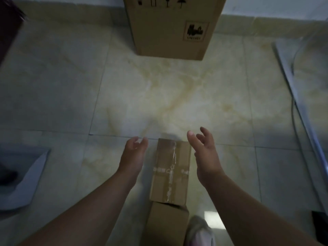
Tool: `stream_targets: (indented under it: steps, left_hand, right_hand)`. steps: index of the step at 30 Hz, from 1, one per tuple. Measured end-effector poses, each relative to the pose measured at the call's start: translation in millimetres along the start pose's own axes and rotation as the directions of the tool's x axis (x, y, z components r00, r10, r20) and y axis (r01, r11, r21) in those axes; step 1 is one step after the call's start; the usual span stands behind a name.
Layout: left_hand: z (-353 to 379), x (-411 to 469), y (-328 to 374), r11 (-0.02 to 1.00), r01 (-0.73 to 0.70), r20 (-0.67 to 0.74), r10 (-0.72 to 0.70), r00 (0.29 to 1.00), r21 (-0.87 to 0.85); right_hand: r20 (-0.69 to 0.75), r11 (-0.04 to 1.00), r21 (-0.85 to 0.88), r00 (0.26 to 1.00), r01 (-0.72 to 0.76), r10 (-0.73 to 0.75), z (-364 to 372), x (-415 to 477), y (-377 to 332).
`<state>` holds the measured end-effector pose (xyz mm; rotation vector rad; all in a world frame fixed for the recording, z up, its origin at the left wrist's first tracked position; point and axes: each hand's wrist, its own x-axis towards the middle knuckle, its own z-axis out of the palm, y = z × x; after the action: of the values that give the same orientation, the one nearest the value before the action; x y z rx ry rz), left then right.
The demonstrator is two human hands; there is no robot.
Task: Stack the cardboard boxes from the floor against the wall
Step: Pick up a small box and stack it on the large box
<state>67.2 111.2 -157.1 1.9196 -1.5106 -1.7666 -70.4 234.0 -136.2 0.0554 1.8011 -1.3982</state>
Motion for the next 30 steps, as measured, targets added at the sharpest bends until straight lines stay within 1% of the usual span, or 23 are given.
stream_targets:
  steps: [3, 6, 8, 9, 10, 11, 14, 15, 18, 22, 25, 28, 30]
  left_hand:
    - [8, 4, -35, 0.998, 0.059, 0.056, -0.061, 0.997, 0.034]
    - [18, 13, -73, 0.995, 0.078, 0.124, -0.086, 0.989, 0.066]
    - [23, 15, -88, 0.992, 0.094, 0.155, -0.107, 0.982, 0.088]
    - [25, 17, -96, 0.990, 0.106, 0.172, -0.121, 0.978, 0.093]
    - [27, 18, -102, 0.988, 0.116, 0.194, -0.134, 0.972, 0.102]
    - [28, 19, -106, 0.985, 0.127, 0.214, -0.150, 0.965, 0.114]
    - [31, 20, -113, 0.982, 0.154, 0.238, -0.175, 0.955, 0.105]
    - [31, 20, -111, 0.984, 0.156, 0.237, -0.172, 0.956, 0.086]
    - [33, 16, -99, 0.987, 0.159, 0.224, -0.162, 0.961, 0.031]
    - [30, 7, -63, 0.991, 0.122, 0.211, -0.107, 0.972, -0.062]
    - [24, -5, -20, 0.997, 0.053, 0.187, -0.042, 0.981, -0.054]
    - [18, -15, 38, 0.998, -0.050, 0.142, 0.055, 0.988, -0.036]
    - [15, -27, 82, 0.995, -0.091, 0.128, 0.096, 0.987, -0.043]
  right_hand:
    - [-0.035, 0.999, -0.007, 0.999, -0.031, 0.031, 4, 2, 31]
    - [-0.110, 0.996, -0.087, 0.994, 0.005, -0.015, 9, 8, 72]
    - [-0.156, 0.984, -0.173, 0.988, -0.039, 0.011, 12, 10, 96]
    - [-0.169, 0.979, -0.183, 0.984, -0.090, 0.059, 14, 10, 106]
    - [-0.178, 0.977, -0.161, 0.978, -0.140, 0.111, 15, 11, 118]
    - [-0.178, 0.976, -0.102, 0.969, -0.193, 0.173, 17, 12, 128]
    - [-0.140, 0.950, 0.035, 0.939, -0.311, 0.313, 21, 10, 140]
    - [-0.130, 0.948, 0.047, 0.939, -0.315, 0.319, 23, 8, 136]
    - [-0.084, 0.966, 0.067, 0.963, -0.251, 0.256, 24, 9, 121]
    - [-0.044, 0.982, 0.064, 0.983, -0.177, 0.180, 28, 9, 76]
    - [-0.025, 0.991, 0.058, 0.992, -0.120, 0.122, 29, 4, 35]
    - [-0.013, 0.993, 0.093, 0.998, -0.066, 0.067, 27, 1, -17]
    - [-0.002, 0.994, 0.098, 0.999, -0.053, 0.054, 26, -4, -62]
